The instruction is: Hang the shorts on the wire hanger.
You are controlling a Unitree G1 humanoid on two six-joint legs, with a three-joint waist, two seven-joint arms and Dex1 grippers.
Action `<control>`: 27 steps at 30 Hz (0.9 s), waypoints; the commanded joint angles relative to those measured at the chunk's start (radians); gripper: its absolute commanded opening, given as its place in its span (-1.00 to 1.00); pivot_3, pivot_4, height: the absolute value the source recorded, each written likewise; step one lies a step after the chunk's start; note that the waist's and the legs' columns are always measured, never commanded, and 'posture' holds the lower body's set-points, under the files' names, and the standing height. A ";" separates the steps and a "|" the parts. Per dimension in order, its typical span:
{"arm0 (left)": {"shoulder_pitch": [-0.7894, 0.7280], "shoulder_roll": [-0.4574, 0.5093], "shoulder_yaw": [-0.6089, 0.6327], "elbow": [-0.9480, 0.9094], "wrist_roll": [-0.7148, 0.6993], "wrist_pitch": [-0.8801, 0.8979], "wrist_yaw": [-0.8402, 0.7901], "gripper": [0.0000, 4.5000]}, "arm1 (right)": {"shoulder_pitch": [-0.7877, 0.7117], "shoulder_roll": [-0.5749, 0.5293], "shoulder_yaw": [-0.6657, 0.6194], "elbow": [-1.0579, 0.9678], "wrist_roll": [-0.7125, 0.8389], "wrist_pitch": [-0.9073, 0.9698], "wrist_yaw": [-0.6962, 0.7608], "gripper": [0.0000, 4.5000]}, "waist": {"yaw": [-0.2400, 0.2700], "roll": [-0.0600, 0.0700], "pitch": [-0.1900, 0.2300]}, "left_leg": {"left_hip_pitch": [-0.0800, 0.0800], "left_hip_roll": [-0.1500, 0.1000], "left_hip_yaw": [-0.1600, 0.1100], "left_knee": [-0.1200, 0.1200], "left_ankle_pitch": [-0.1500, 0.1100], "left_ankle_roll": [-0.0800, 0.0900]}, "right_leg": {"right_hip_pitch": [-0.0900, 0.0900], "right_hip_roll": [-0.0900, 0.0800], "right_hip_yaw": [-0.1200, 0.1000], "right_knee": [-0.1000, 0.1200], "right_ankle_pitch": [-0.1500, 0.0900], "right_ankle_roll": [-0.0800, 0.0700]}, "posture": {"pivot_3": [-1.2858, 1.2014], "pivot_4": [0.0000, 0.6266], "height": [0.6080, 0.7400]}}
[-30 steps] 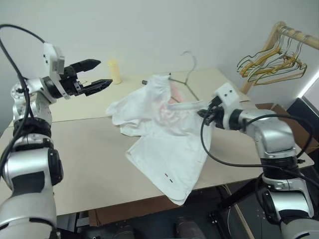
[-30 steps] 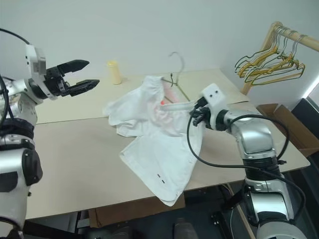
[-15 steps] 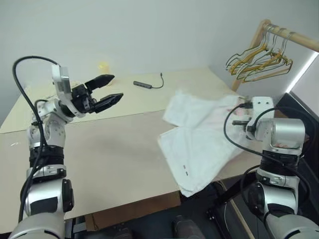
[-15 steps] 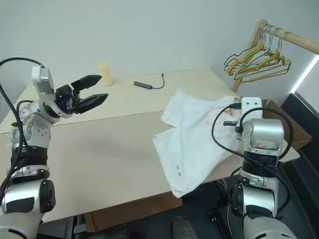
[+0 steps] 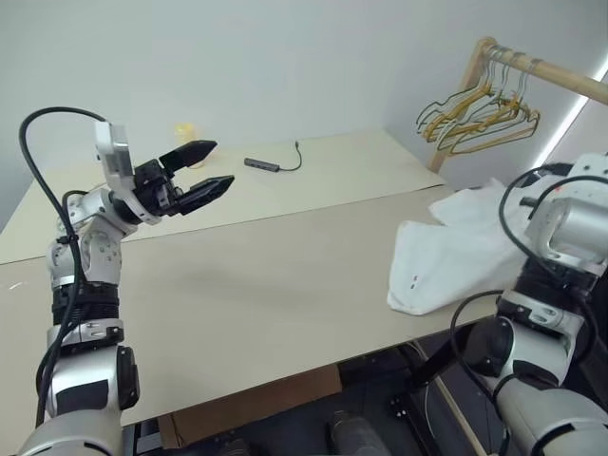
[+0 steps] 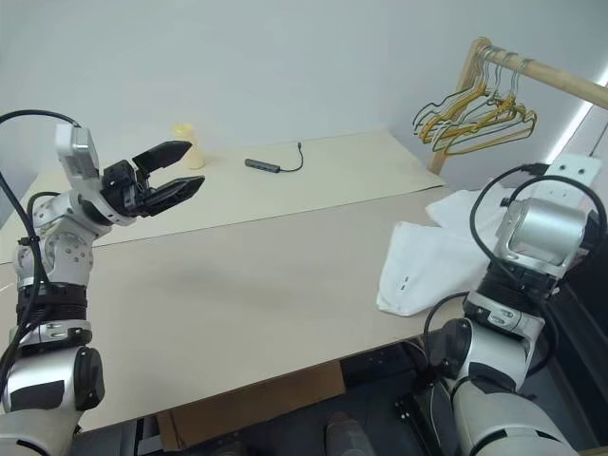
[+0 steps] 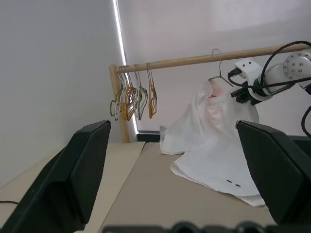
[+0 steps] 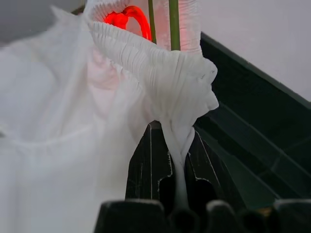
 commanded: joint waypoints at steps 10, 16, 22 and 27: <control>0.047 0.015 0.026 -0.132 -0.064 0.024 -0.005 0.99 | -0.196 -0.131 -0.168 0.259 0.094 -0.205 -0.112 -1.00 | -0.007 0.001 0.000 | 0.000 0.000 0.000 -0.001 0.000 0.000 | 0.001 0.000 0.000 -0.003 0.000 0.000 | -0.09 -1.00 1.00; 0.085 0.036 -0.004 -0.172 -0.046 0.020 -0.036 0.99 | -0.254 -0.222 -0.222 0.479 0.154 -0.283 -0.161 -1.00 | -0.010 0.003 0.001 | 0.000 -0.001 0.000 -0.004 0.000 0.000 | 0.001 0.000 0.000 -0.007 0.001 0.001 | -0.09 -1.00 1.00; 0.102 0.047 -0.027 -0.186 -0.029 0.013 -0.032 0.99 | -0.281 -0.285 -0.232 0.654 0.218 -0.359 -0.201 -1.00 | -0.012 0.003 0.001 | 0.001 -0.001 0.002 -0.007 0.000 0.000 | 0.002 0.000 0.003 -0.009 0.001 0.001 | -0.09 -1.00 1.00; 0.116 0.056 -0.036 -0.190 -0.007 0.005 -0.028 0.99 | -0.281 -0.334 -0.258 0.791 0.297 -0.400 -0.218 -1.00 | -0.010 0.004 0.001 | 0.002 -0.001 0.002 -0.009 0.000 0.000 | 0.002 0.000 0.003 -0.010 0.001 0.001 | -0.09 -1.00 1.00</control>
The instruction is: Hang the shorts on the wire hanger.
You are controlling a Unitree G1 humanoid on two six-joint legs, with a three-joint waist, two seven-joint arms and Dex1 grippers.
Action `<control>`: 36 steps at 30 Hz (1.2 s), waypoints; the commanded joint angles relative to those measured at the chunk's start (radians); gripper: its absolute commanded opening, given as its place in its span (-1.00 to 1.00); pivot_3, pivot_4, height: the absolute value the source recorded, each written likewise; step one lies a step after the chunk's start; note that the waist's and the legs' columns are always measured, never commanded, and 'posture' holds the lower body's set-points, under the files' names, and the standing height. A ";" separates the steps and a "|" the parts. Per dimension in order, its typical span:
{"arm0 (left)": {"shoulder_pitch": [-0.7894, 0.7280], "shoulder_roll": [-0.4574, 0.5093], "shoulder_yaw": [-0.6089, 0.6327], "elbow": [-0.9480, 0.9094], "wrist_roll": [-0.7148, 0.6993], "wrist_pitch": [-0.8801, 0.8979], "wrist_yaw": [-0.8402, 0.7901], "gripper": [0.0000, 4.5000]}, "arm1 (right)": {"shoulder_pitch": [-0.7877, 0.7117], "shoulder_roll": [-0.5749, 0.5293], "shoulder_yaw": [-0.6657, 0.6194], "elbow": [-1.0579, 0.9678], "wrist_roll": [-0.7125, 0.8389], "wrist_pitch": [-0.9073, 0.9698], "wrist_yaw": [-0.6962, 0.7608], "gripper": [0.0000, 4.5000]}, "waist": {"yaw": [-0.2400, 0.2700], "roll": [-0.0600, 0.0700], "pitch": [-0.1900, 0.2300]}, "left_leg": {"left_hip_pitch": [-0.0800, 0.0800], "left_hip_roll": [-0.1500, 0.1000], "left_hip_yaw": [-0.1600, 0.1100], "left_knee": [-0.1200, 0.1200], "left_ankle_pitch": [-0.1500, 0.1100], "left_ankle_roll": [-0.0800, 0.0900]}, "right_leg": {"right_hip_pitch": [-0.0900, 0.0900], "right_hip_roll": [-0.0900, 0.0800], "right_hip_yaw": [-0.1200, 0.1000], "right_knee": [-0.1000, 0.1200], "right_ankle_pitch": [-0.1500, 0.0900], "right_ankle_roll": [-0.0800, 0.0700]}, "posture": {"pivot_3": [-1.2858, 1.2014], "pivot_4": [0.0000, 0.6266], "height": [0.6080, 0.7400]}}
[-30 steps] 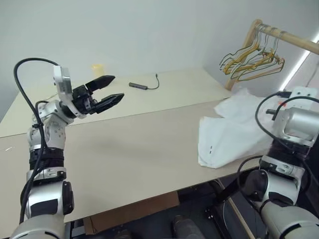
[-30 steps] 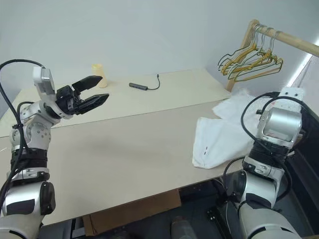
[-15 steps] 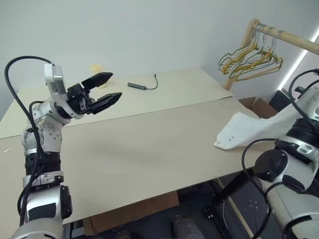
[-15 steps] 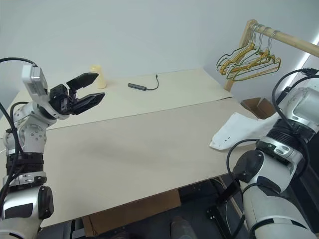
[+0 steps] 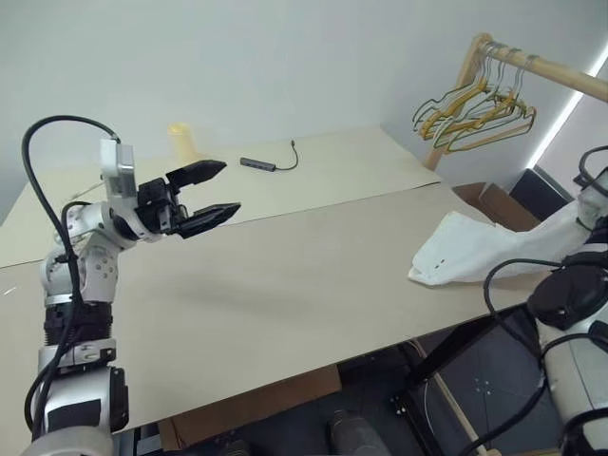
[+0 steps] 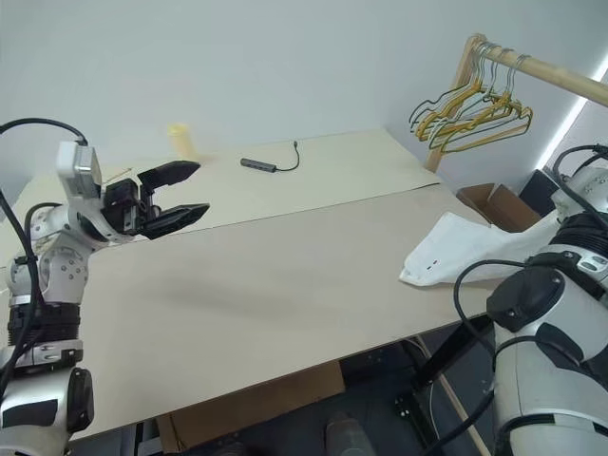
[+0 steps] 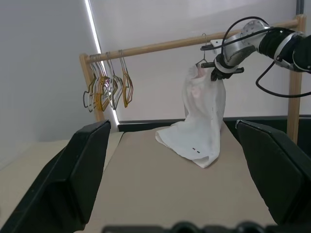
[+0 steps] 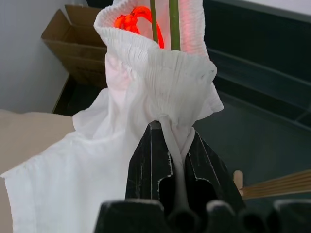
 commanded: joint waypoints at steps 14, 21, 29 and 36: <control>0.018 0.048 0.000 -0.059 -0.006 0.000 -0.012 1.00 | 0.000 -0.040 0.079 0.068 0.102 -0.045 -0.080 -0.62 | 0.003 0.000 0.000 | 0.000 0.000 0.000 -0.001 0.000 0.000 | 0.001 0.000 -0.001 -0.004 0.001 0.001 | -0.08 -1.00 1.00; 0.016 0.044 0.013 -0.053 -0.017 -0.003 -0.008 1.00 | 0.045 -0.026 0.156 -0.022 0.080 -0.045 -0.103 0.49 | 0.003 0.000 0.000 | 0.000 0.000 0.000 -0.002 0.000 0.000 | 0.001 0.000 0.000 -0.004 0.001 0.001 | -0.09 -1.00 1.00; 0.009 0.033 0.029 -0.066 -0.085 0.045 -0.017 1.00 | 0.130 0.036 0.373 -0.297 -0.090 -0.044 -0.172 0.99 | 0.001 0.002 0.001 | 0.000 0.000 0.000 -0.002 0.000 0.000 | 0.000 0.000 0.000 -0.003 0.001 0.001 | -0.09 -1.00 1.00; 0.010 0.033 0.033 -0.062 -0.088 0.038 -0.013 1.00 | 0.180 0.066 0.615 -0.467 -0.248 -0.090 -0.088 0.99 | 0.002 0.002 0.001 | 0.000 0.000 0.000 -0.002 0.000 0.000 | 0.000 0.000 0.001 -0.002 0.001 0.001 | -0.09 -1.00 1.00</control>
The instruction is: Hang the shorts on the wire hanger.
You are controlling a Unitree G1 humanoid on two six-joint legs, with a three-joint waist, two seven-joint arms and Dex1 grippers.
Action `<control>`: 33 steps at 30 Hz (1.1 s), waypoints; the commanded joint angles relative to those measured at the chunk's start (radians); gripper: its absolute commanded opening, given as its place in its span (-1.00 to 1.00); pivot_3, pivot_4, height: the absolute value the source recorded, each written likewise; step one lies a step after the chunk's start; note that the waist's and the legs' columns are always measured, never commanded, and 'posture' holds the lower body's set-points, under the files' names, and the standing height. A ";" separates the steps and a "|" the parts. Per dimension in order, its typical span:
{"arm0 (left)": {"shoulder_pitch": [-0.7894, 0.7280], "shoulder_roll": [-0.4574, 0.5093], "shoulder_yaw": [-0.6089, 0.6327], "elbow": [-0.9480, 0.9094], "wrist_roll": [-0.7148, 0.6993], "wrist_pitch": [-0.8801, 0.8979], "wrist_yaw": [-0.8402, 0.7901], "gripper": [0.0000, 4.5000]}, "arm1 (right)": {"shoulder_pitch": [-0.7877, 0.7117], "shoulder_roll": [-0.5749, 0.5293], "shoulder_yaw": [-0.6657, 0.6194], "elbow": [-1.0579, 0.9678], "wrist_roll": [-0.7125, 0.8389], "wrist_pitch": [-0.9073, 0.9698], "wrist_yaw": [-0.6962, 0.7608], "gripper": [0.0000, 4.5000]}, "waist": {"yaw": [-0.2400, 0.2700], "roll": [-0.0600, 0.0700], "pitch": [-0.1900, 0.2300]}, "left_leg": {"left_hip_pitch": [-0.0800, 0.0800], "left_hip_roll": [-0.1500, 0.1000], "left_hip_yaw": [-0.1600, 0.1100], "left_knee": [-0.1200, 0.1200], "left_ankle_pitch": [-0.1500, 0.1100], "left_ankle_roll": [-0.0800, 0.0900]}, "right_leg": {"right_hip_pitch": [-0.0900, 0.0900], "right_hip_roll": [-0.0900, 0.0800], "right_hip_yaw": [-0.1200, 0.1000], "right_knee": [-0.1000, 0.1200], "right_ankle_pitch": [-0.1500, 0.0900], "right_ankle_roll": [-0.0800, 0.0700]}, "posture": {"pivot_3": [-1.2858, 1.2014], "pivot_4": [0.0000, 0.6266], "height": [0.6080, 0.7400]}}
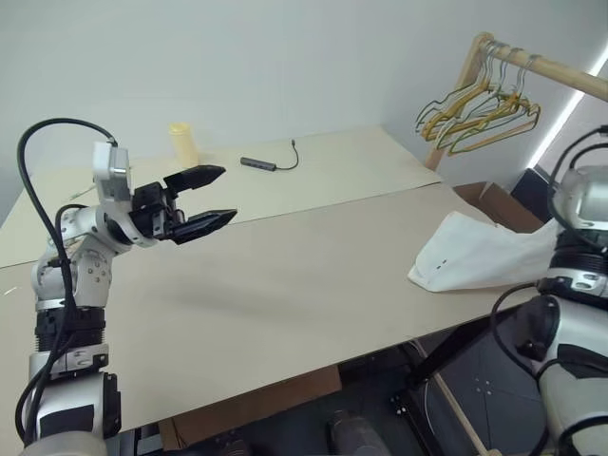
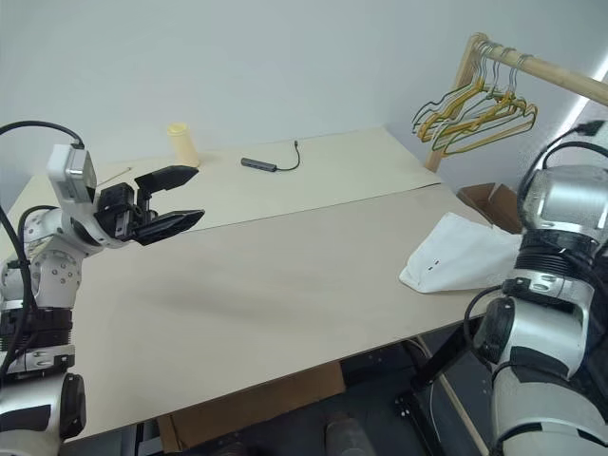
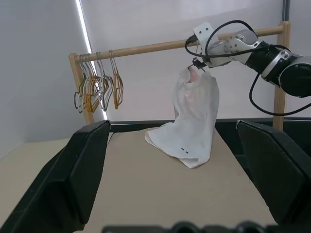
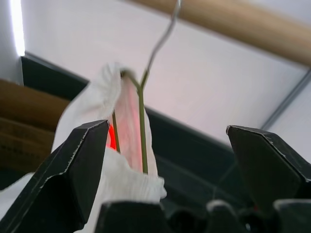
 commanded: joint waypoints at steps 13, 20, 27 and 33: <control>0.141 0.092 0.126 -0.044 0.011 -0.009 0.063 1.00 | 0.197 0.011 0.495 -0.299 -0.099 -0.343 0.746 0.99 | 0.010 0.000 0.000 | 0.000 0.001 -0.001 0.000 0.000 0.000 | 0.000 0.001 -0.001 0.000 0.000 0.000 | -0.04 -1.00 1.00; 0.407 0.136 0.244 -0.196 -0.007 0.034 0.151 1.00 | 0.419 -0.034 0.564 -0.541 0.054 -0.384 1.197 0.99 | 0.061 -0.001 0.000 | 0.000 0.002 -0.001 -0.002 0.000 0.000 | -0.001 0.001 -0.002 -0.001 0.000 -0.001 | 0.01 -1.00 1.00; 0.678 0.068 0.293 -0.401 0.022 0.059 0.326 1.00 | 0.501 -0.026 0.589 -0.650 0.121 -0.396 1.394 0.99 | 0.142 -0.002 0.000 | 0.004 0.003 0.005 -0.002 0.000 0.000 | 0.000 0.000 -0.002 0.000 0.000 -0.002 | 0.09 -1.00 1.00; 0.750 0.033 0.275 -0.495 0.022 0.062 0.391 1.00 | 0.482 -0.008 0.636 -0.620 0.090 -0.411 1.455 0.99 | 0.220 -0.005 -0.001 | 0.004 0.004 0.011 -0.002 0.000 -0.001 | -0.001 0.001 -0.005 0.000 -0.002 -0.008 | 0.14 -1.00 1.00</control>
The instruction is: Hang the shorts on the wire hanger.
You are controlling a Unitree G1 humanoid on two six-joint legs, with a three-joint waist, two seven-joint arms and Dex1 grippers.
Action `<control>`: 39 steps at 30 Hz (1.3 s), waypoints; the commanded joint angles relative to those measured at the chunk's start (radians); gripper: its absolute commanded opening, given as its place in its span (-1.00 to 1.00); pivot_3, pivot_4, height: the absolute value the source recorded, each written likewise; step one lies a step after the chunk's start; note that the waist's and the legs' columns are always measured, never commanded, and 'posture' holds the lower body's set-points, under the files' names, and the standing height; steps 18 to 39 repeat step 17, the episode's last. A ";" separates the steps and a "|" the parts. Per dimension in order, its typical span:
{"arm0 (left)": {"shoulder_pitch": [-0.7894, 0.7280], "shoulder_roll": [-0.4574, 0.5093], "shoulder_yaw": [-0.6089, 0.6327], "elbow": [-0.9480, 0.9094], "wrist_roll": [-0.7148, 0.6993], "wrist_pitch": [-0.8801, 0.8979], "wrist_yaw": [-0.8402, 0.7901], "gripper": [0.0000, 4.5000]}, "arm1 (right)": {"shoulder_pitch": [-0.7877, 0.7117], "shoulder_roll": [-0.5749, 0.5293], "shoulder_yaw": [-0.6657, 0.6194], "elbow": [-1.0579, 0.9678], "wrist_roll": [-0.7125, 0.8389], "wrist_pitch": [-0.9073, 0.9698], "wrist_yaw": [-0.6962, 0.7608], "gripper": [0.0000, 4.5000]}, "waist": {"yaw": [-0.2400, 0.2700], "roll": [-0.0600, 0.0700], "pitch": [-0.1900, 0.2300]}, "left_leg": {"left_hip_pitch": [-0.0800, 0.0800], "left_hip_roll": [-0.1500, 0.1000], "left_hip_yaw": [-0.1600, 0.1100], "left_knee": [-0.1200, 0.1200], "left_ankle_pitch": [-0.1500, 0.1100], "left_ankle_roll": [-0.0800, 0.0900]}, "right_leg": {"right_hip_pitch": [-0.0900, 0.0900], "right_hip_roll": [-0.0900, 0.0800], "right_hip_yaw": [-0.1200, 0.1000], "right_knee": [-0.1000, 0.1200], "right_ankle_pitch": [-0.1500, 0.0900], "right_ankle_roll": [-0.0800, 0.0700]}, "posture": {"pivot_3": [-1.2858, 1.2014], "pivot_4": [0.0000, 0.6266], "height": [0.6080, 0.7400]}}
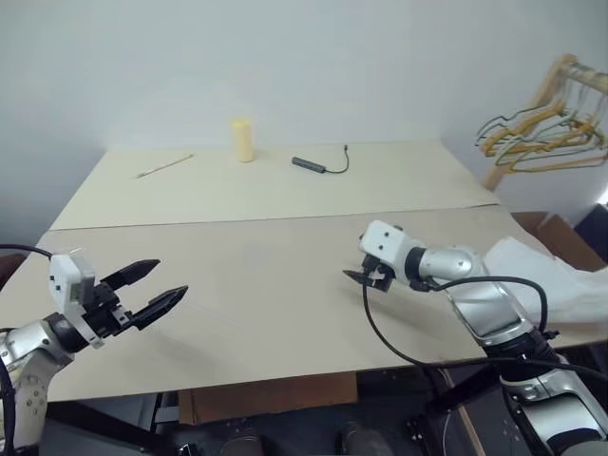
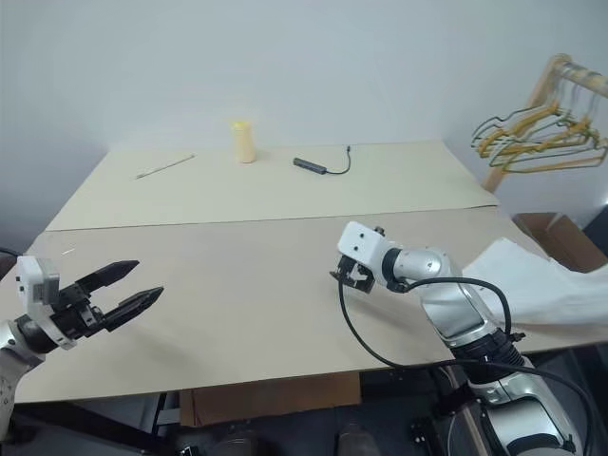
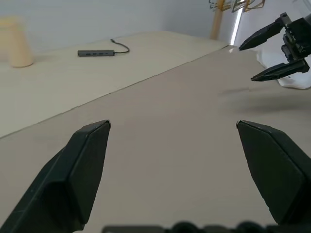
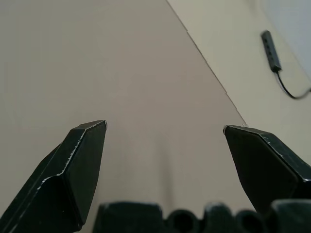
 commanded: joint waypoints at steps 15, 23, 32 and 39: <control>0.001 -0.018 -0.031 -0.097 0.003 -0.017 0.070 1.00 | -0.055 0.049 0.022 0.072 -0.102 -0.072 0.016 0.99 | 0.070 0.000 0.000 | -0.002 0.000 0.002 0.000 0.000 0.000 | -0.001 0.000 0.000 -0.001 -0.002 -0.003 | 0.16 -1.00 1.00; -0.004 -0.014 -0.038 -0.098 0.001 -0.011 0.073 1.00 | -0.054 0.053 0.020 0.071 -0.105 -0.074 0.016 0.99 | 0.070 0.000 0.000 | -0.002 0.000 0.002 0.000 0.000 0.000 | -0.001 0.000 0.000 -0.001 -0.002 -0.003 | 0.16 -1.00 1.00; -0.004 -0.014 -0.038 -0.098 0.001 -0.011 0.073 1.00 | -0.054 0.053 0.020 0.071 -0.105 -0.074 0.016 0.99 | 0.070 0.000 0.000 | -0.002 0.000 0.002 0.000 0.000 0.000 | -0.001 0.000 0.000 -0.001 -0.002 -0.003 | 0.16 -1.00 1.00; -0.004 -0.014 -0.038 -0.098 0.001 -0.011 0.073 1.00 | -0.054 0.053 0.020 0.071 -0.105 -0.074 0.016 0.99 | 0.070 0.000 0.000 | -0.002 0.000 0.002 0.000 0.000 0.000 | -0.001 0.000 0.000 -0.001 -0.002 -0.003 | 0.16 -1.00 1.00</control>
